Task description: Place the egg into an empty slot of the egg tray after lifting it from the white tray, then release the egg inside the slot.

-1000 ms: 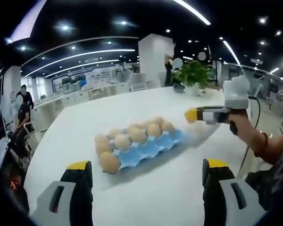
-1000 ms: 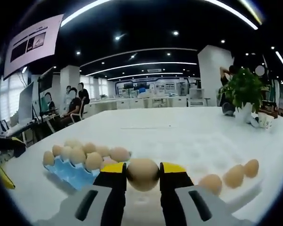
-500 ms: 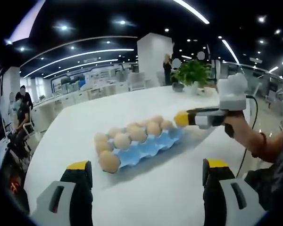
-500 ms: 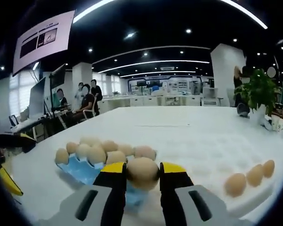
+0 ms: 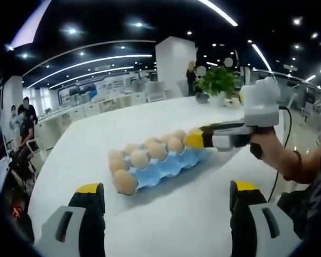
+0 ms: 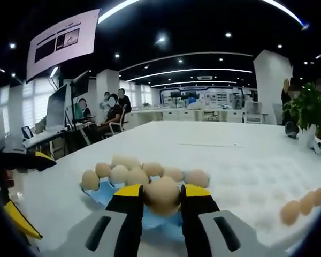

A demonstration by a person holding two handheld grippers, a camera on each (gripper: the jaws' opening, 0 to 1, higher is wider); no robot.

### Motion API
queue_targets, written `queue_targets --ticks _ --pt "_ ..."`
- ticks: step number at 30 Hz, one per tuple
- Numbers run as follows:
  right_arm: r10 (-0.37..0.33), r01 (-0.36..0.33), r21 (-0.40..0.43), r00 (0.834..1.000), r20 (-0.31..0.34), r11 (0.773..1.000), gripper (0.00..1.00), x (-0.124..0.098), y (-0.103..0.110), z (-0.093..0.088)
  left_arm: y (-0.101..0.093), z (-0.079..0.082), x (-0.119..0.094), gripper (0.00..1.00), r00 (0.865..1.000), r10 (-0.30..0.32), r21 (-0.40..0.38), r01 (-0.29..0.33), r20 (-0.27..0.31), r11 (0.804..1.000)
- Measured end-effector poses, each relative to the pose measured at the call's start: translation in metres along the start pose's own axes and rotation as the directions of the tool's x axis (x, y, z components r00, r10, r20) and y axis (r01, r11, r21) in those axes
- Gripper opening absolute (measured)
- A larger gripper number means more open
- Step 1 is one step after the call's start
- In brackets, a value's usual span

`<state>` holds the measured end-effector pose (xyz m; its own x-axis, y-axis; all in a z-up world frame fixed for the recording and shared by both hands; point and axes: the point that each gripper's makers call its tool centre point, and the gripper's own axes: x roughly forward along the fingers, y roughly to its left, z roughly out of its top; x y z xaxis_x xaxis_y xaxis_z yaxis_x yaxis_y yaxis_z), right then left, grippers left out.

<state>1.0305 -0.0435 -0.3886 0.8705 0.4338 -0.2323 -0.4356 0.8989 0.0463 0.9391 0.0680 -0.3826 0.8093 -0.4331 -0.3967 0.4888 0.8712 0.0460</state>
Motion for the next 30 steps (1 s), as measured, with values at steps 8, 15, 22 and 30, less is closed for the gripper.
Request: queue_targets --ticks 8,15,22,30 --pt "0.049 -0.049 -0.022 0.999 -0.006 0.999 0.28 0.007 0.023 -0.003 0.001 -0.003 -0.001 0.99 1.0 0.002 -0.001 -0.002 -0.006 1.0" --pt "0.086 -0.086 -0.033 0.996 -0.012 0.996 0.28 0.015 0.039 -0.003 0.002 -0.006 -0.003 0.99 1.0 0.004 -0.009 -0.004 -0.008 1.0" --pt "0.112 -0.112 -0.048 0.994 -0.015 0.993 0.28 0.022 0.051 -0.002 0.007 -0.007 -0.006 0.99 1.0 0.015 -0.016 -0.015 -0.004 1.0" --pt "0.158 -0.158 -0.073 0.987 -0.008 0.985 0.28 0.031 0.074 0.002 0.01 -0.009 -0.009 0.99 1.0 0.023 -0.02 -0.023 -0.012 1.0"
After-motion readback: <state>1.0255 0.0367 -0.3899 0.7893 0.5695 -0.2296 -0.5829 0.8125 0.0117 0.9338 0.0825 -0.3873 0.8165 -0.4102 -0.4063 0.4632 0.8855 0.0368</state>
